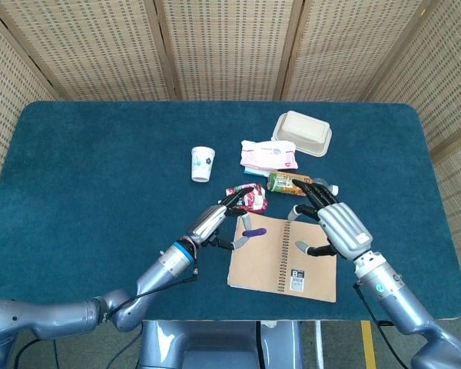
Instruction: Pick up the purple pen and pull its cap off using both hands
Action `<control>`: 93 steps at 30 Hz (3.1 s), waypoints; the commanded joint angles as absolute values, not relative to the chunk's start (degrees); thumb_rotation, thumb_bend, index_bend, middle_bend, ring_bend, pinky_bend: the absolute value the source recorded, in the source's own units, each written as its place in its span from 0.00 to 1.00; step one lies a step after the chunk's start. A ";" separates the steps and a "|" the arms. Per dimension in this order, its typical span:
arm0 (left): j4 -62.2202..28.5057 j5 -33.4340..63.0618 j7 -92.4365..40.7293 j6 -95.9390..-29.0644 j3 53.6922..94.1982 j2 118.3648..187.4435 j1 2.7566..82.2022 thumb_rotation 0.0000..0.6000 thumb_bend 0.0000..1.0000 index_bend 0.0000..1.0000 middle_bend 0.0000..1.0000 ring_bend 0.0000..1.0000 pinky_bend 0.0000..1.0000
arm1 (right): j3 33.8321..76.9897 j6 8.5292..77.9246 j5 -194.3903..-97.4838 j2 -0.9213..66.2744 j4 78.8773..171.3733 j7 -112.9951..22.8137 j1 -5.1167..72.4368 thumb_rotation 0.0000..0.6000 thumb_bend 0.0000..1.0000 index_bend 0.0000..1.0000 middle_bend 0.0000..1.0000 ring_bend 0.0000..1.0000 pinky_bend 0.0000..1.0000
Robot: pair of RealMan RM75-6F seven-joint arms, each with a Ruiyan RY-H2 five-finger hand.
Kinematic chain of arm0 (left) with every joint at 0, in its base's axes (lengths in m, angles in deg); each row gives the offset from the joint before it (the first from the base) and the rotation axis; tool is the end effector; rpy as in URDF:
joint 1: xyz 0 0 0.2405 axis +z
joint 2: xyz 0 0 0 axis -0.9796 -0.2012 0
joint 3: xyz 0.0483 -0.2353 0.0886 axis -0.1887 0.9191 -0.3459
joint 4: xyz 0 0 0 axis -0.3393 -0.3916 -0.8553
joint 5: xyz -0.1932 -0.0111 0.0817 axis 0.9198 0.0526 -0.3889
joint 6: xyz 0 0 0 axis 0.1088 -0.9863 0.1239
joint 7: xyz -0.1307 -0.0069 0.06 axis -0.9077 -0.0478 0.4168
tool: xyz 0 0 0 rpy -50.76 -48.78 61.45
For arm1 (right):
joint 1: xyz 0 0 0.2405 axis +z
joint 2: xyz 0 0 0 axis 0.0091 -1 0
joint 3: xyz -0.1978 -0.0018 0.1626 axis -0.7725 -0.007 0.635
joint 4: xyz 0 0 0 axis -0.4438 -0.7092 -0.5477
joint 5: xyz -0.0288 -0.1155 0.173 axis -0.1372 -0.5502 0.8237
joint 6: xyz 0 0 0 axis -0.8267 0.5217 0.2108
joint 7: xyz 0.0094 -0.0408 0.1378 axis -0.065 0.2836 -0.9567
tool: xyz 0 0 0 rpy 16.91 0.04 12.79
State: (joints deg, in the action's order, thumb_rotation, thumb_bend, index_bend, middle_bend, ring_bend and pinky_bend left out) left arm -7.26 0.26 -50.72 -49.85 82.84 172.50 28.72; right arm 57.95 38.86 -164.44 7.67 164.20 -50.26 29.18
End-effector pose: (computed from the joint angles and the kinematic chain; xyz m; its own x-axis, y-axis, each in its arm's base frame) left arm -0.0241 0.3230 -0.0727 -0.2524 0.6004 0.7588 0.7897 -0.3254 0.5201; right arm -0.1367 -0.2839 0.1268 0.1385 -0.2780 0.9505 -0.9127 -0.4084 0.0136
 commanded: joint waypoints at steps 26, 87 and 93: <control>-7.11 2.53 -48.46 -49.62 83.43 174.32 27.26 1.00 0.53 0.76 0.00 0.00 0.00 | 58.43 38.83 -158.67 12.71 165.76 -43.94 32.97 1.00 0.50 0.53 0.00 0.00 0.00; -6.72 4.05 -48.70 -49.24 83.99 174.16 26.99 1.00 0.53 0.76 0.00 0.00 0.00 | 56.36 40.41 -161.19 14.44 162.91 -42.17 34.25 1.00 0.72 0.74 0.00 0.00 0.00; -7.07 4.28 -48.58 -49.43 84.05 173.98 27.19 1.00 0.54 0.76 0.00 0.00 0.00 | 56.00 42.47 -164.11 15.45 161.13 -42.65 33.73 1.00 0.74 0.79 0.00 0.00 0.00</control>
State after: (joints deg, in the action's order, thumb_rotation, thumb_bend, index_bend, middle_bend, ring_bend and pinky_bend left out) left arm -7.06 4.25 -48.56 -49.44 84.04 174.00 27.16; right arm 56.09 42.17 -163.70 15.24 161.41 -42.47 33.86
